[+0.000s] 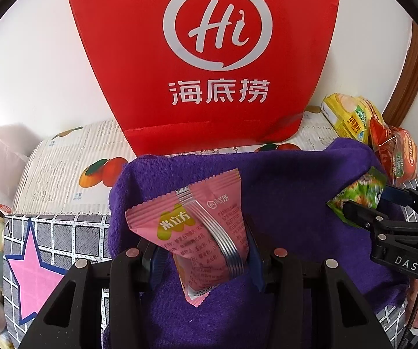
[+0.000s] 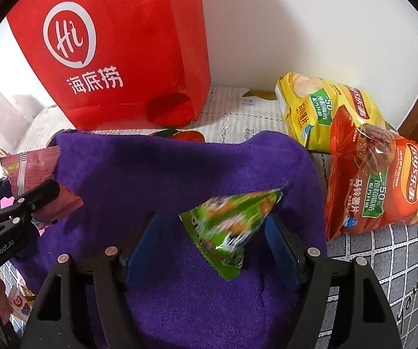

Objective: Organize snacks
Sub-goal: 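Release the pink packet onto the towel with left tool while right releases green bag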

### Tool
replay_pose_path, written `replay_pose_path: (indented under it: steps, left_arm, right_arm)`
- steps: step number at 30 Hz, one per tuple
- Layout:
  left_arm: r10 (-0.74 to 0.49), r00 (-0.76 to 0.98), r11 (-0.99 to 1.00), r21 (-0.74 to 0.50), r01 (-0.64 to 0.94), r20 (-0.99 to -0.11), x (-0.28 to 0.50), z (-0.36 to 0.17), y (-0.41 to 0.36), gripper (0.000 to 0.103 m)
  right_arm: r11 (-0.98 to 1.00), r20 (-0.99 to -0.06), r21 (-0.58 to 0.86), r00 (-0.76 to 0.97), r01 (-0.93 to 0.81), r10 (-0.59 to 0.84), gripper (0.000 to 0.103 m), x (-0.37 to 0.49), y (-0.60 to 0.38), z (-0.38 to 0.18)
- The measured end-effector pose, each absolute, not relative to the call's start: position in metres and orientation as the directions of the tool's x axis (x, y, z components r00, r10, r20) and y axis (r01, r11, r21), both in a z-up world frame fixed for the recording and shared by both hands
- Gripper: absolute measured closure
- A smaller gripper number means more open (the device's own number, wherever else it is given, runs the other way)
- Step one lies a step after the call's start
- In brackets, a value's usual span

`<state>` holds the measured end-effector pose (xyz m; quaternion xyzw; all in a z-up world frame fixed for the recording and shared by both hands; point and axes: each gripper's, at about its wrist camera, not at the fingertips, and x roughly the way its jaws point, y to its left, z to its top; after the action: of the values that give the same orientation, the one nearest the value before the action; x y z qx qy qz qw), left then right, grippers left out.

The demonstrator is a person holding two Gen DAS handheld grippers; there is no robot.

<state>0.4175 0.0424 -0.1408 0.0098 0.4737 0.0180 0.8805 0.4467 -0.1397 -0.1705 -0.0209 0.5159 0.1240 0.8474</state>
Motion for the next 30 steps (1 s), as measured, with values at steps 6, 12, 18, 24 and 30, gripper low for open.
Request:
replay_pose_path:
  steps: [6, 12, 18, 24, 30]
  left_arm:
    - [0.022, 0.529, 1.000, 0.008, -0.027, -0.848, 0.421, -0.146, 0.047, 0.058]
    - [0.014, 0.516, 1.000, 0.000, -0.026, -0.857, 0.421, -0.149, 0.048, 0.058]
    - [0.014, 0.521, 0.999, -0.007, -0.039, -0.853, 0.422, -0.149, 0.050, 0.058]
    - [-0.025, 0.543, 0.999, -0.041, -0.017, -0.839, 0.419, -0.143, 0.049, 0.058]
    - [-0.068, 0.556, 0.997, -0.080, 0.002, -0.829, 0.417, -0.137, 0.049, 0.052]
  right_arm:
    - [0.969, -0.870, 0.107, 0.451, -0.222, 0.200, 0.029, 0.445, -0.145, -0.165]
    - [0.970, -0.850, 0.122, 0.484, -0.208, 0.211, 0.029, 0.440, -0.154, -0.155]
    - [0.972, -0.842, 0.131, 0.495, -0.196, 0.214, 0.029, 0.439, -0.158, -0.151]
    - [0.971, -0.842, 0.131, 0.495, -0.201, 0.216, 0.029, 0.438, -0.157, -0.150]
    - [0.968, -0.839, 0.133, 0.496, -0.214, 0.225, 0.029, 0.437, -0.153, -0.149]
